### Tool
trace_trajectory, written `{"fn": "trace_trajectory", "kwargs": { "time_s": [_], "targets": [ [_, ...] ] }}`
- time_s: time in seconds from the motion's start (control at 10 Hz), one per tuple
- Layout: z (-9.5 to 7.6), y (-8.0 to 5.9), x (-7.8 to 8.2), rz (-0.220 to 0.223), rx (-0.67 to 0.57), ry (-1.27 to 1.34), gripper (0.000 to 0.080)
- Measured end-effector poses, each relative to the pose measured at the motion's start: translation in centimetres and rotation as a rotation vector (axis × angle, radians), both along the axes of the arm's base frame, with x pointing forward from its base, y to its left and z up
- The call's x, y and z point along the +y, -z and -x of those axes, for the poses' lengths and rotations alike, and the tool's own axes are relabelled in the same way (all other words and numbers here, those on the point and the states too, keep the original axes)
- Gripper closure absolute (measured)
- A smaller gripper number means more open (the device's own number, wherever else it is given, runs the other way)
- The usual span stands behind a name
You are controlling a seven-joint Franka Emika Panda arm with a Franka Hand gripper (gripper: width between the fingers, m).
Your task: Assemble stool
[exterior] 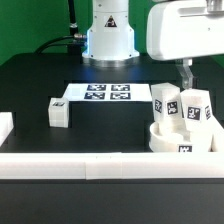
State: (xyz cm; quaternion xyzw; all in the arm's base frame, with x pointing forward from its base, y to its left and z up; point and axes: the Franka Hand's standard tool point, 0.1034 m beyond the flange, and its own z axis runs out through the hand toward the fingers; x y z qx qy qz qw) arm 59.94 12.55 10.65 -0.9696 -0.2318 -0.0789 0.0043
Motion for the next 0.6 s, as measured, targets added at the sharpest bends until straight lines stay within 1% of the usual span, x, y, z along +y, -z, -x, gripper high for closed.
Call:
{"fn": "trace_trajectory", "kwargs": {
  "time_s": [0.3, 0.4, 0.6],
  "targets": [
    [0.01, 0.12, -0.44, 0.036, -0.006, -0.143, 0.0150],
    [0.36, 0.44, -0.44, 0.036, 0.007, -0.132, 0.0150],
    [0.40, 0.41, -0.52, 0.038, 0.019, -0.126, 0.0150]
  ]
}}
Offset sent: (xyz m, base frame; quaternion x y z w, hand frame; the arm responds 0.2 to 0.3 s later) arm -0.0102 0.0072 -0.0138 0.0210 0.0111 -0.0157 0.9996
